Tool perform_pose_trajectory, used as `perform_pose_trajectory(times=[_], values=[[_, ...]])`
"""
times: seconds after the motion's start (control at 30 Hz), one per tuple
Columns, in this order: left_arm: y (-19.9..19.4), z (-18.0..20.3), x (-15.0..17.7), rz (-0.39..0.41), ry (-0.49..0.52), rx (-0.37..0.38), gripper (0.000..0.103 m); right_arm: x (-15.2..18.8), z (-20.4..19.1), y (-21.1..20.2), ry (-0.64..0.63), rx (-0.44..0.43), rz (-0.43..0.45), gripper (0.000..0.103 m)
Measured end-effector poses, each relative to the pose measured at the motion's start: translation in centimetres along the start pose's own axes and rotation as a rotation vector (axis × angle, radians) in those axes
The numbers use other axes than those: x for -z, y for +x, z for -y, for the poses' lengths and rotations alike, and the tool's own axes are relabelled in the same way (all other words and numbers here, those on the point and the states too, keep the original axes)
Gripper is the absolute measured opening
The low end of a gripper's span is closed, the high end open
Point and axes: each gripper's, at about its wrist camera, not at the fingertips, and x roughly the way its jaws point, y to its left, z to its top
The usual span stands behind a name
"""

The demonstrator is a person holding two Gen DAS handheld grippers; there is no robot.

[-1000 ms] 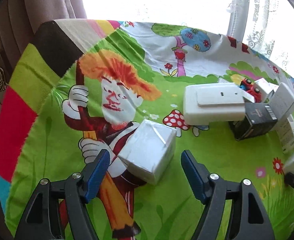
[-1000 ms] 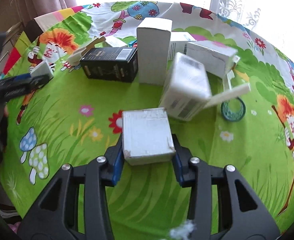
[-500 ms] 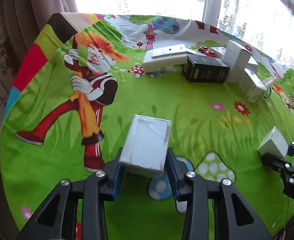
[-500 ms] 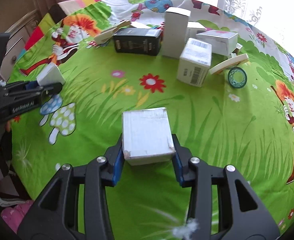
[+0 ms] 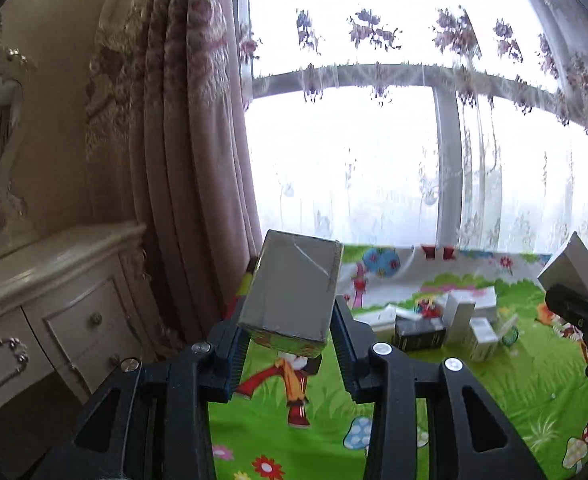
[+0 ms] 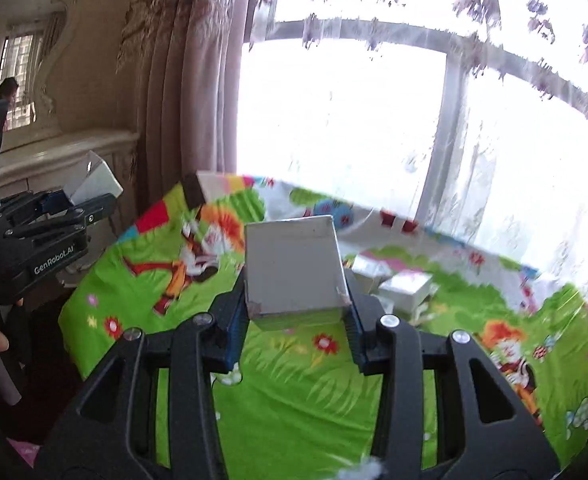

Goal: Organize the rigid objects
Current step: 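Carry both white boxes to the storage box and release them inside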

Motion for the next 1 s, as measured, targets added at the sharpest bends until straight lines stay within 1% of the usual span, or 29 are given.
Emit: perform_pose_trajectory(times=[0.07, 0.13, 0.2, 0.27, 0.4, 0.57, 0.7, 0.87, 1.0], values=[[-1.8, 0.7, -1.5, 0.079, 0.022, 0.007, 0.040, -1.1, 0.3, -1.8, -0.003, 0.048, 0.072, 0.046], [-3.0, 1.9, -2.6, 0.122, 0.060, 0.023, 0.040, -2.0, 0.7, -3.3, -0.008, 0.096, 0.125, 0.046], [-3.7, 3.1, -3.3, 0.151, 0.078, 0.061, 0.040, -2.6, 1.5, -4.6, 0.002, 0.135, 0.157, 0.046], [-4.0, 4.1, -3.9, 0.163, 0.083, 0.094, 0.040, -3.0, 2.5, -5.7, 0.016, 0.170, 0.177, 0.046], [-5.8, 6.8, -4.9, 0.208, 0.116, 0.159, 0.040, -3.0, 5.5, -9.0, 0.047, 0.268, 0.213, 0.046], [-8.6, 10.9, -5.7, 0.263, 0.166, 0.267, 0.040, -2.1, 9.4, -12.9, 0.078, 0.405, 0.231, 0.046], [-10.4, 14.9, -5.8, 0.285, 0.199, 0.368, 0.040, -0.7, 12.4, -16.3, 0.091, 0.521, 0.223, 0.046], [-12.8, 20.1, -5.8, 0.312, 0.244, 0.494, 0.040, 1.3, 15.6, -20.2, 0.124, 0.641, 0.204, 0.046], [-15.1, 23.6, -5.3, 0.331, 0.291, 0.581, 0.040, 2.6, 17.5, -22.5, 0.153, 0.699, 0.186, 0.046]])
